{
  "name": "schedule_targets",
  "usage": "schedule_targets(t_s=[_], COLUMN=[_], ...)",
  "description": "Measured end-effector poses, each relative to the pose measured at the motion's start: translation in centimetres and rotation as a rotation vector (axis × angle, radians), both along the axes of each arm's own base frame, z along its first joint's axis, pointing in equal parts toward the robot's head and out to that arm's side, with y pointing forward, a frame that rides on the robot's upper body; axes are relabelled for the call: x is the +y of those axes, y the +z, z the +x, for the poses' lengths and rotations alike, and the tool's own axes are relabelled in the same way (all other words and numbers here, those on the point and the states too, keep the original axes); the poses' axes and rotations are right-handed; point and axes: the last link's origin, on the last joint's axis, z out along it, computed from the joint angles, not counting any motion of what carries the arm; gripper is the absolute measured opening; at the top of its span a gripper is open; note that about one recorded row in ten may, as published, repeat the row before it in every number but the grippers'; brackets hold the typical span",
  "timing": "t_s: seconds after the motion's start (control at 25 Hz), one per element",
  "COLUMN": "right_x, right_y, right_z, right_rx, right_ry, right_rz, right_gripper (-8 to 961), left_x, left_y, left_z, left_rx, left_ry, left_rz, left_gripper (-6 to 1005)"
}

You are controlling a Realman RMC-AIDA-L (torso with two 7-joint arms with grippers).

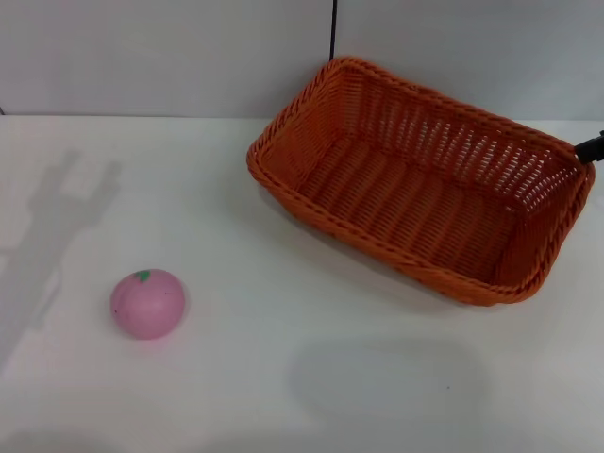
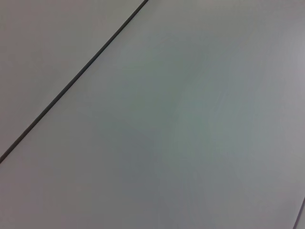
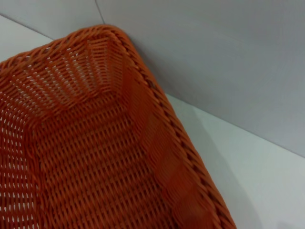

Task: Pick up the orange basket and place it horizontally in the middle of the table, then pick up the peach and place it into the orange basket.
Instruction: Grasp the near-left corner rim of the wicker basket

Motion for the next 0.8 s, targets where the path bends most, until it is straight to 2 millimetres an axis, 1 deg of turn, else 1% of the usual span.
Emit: schedule_targets(t_s=[0.16,0.4,0.48,0.68,0.8], right_x=[0.0,0.1,0.2,0.3,0.3], right_y=[-0.1,-0.8,-1.1,-1.4,-1.5], right_z=[0.1,0.4,0.4,0.6,0.6], right_rx=[-0.008,-0.055,-0.058,-0.052,-0.052], right_ry=[-0.001,-0.009,-0.007,-0.006,-0.006], right_rz=[-0.004,-0.009,0.005,0.017,0.017], right_gripper=[498,504,506,511,579], left_x=[-0.1,-0.1,-0.1,0.0,0.0], left_y=[0.1,0.1,0.1,0.0,0.0], left_z=[-0.1,-0.1,-0.1,0.0,0.0], left_rx=[0.001,0.001,0.001,0.003,0.004], left_ry=[0.003,0.004,0.002,-0.003,-0.003], left_rz=[0.001,0.001,0.000,-0.005,-0.007], left_gripper=[831,829,828,827,825])
